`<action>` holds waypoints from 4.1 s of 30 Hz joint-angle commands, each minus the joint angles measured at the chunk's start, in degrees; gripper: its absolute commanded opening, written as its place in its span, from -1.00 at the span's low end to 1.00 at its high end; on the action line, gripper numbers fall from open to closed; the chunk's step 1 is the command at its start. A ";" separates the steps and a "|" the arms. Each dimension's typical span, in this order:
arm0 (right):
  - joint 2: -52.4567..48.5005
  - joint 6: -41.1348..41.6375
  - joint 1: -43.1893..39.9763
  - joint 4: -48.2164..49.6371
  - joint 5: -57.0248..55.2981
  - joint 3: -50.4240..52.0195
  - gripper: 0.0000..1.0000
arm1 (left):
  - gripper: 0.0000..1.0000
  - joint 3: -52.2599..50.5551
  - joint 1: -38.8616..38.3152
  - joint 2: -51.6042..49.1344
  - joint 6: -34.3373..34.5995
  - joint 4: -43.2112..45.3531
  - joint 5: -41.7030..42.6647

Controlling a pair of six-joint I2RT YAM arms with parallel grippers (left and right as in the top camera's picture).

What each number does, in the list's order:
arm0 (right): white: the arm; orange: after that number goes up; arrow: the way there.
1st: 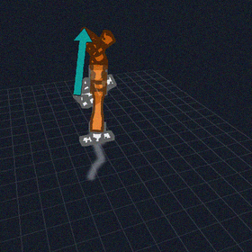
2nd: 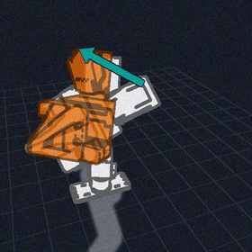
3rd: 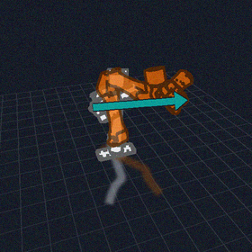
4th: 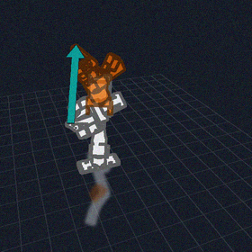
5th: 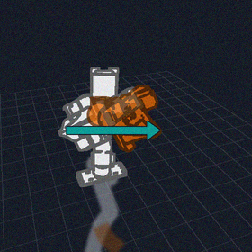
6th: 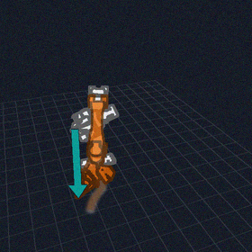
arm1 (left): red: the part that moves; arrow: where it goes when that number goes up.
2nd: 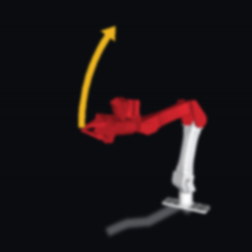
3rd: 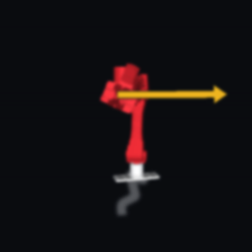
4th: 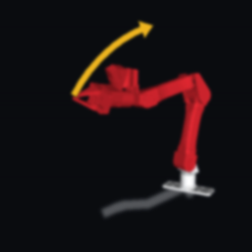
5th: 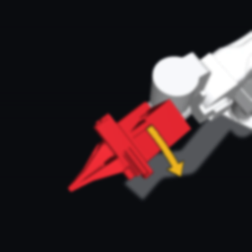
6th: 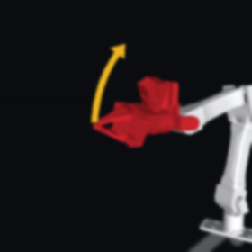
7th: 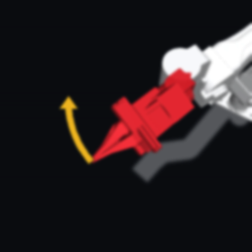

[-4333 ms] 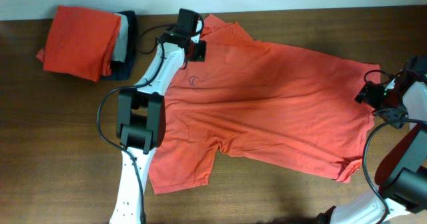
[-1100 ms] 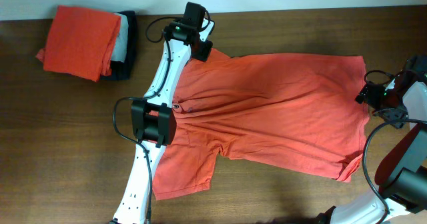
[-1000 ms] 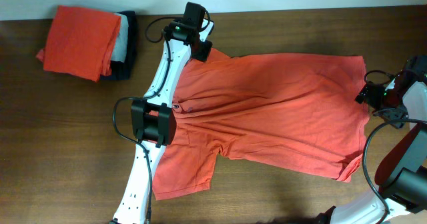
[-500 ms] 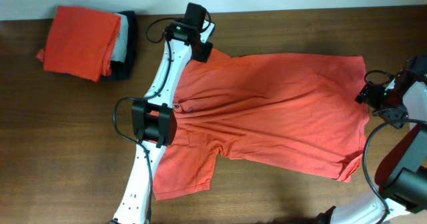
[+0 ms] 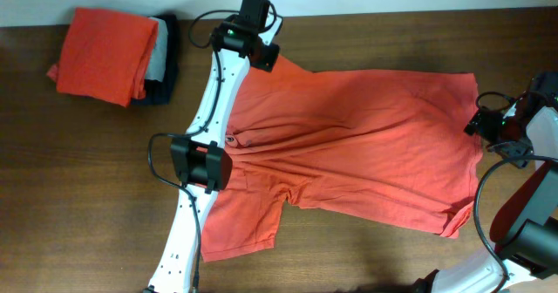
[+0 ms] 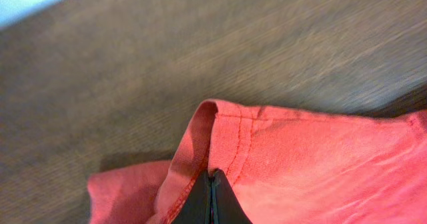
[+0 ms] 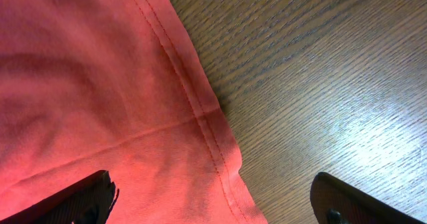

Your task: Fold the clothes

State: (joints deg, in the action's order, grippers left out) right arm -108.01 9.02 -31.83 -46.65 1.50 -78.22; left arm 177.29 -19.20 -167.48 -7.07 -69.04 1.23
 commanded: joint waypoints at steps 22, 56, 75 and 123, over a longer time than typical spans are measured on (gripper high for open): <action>-0.11 0.24 -0.04 0.00 -0.50 -0.98 0.97 | -0.99 0.04 -1.77 -1.60 -0.35 16.96 2.58; -0.11 0.24 -0.04 0.00 -0.50 -0.98 0.97 | 0.83 2.14 2.19 13.51 -0.39 -6.34 -9.44; -0.11 0.24 -0.04 0.00 -0.50 -0.98 0.97 | 0.15 -3.63 2.23 8.07 -21.14 -16.48 -2.49; -0.11 0.24 -0.04 0.00 -0.50 -0.98 0.97 | -0.03 -3.76 1.36 -0.74 -23.87 -3.80 2.67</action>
State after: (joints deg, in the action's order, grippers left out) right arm -108.01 9.02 -31.83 -46.65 1.52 -78.22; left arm 173.56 -17.65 -167.68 -30.50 -72.99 2.96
